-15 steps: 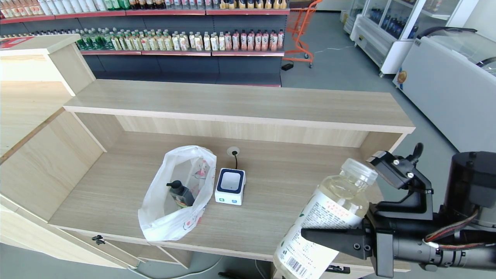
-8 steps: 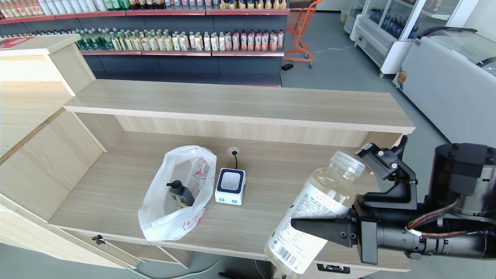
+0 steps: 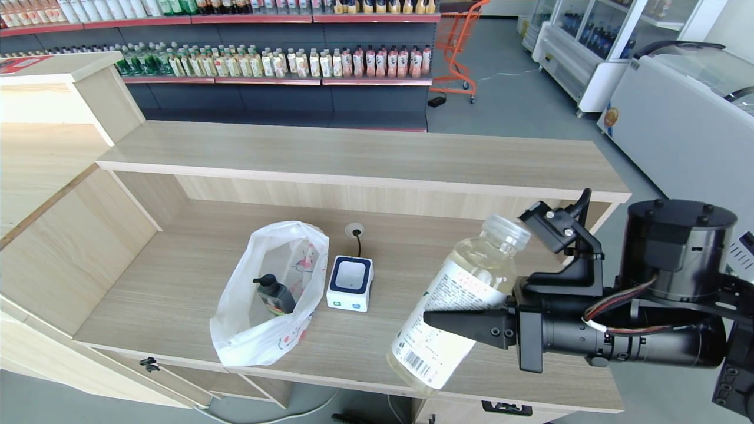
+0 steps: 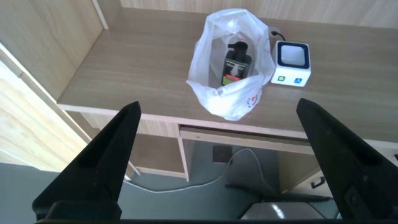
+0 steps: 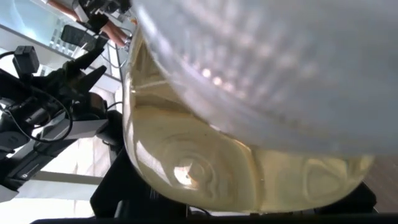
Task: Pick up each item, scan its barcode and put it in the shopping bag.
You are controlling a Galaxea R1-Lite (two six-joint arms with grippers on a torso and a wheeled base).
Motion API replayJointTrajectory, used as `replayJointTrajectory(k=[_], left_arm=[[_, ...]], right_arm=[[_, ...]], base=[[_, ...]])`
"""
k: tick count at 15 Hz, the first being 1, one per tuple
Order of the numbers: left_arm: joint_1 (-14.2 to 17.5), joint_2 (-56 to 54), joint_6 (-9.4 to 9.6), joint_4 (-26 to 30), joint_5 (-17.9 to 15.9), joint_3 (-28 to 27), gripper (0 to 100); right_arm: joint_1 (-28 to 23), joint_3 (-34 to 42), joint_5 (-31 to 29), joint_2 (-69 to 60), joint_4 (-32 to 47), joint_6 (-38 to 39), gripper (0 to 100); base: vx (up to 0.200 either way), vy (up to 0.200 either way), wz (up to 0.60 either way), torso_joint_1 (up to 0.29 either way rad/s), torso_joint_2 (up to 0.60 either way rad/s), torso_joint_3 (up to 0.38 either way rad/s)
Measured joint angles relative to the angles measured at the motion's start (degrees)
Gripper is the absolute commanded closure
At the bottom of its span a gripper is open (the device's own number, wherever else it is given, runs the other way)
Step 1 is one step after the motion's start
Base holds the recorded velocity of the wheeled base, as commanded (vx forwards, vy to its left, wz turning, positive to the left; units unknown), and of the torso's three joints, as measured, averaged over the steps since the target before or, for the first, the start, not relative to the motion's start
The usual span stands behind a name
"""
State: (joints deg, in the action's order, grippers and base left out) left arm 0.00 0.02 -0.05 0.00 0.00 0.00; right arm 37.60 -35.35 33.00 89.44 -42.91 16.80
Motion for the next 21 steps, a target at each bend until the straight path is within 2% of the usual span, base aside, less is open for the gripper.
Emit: replayJointTrajectory(k=[18,20,21], left_arm=[[0.0,0.0,0.0,0.0,0.0,0.0,0],[0.0,0.0,0.0,0.0,0.0,0.0,0],[0.0,0.0,0.0,0.0,0.0,0.0,0]], right_arm=[[0.07,-0.09,-0.22,0.72,-0.04,-0.18,100],[0.0,0.16,-0.33,0.68,-0.06,-2.38,100],[-0.52,0.66,-0.43,0.68,-0.11,-6.7,100]], base=[[0.0,0.0,0.0,0.0,0.0,0.0],[0.0,0.0,0.0,0.0,0.0,0.0],[0.0,0.0,0.0,0.0,0.0,0.0]])
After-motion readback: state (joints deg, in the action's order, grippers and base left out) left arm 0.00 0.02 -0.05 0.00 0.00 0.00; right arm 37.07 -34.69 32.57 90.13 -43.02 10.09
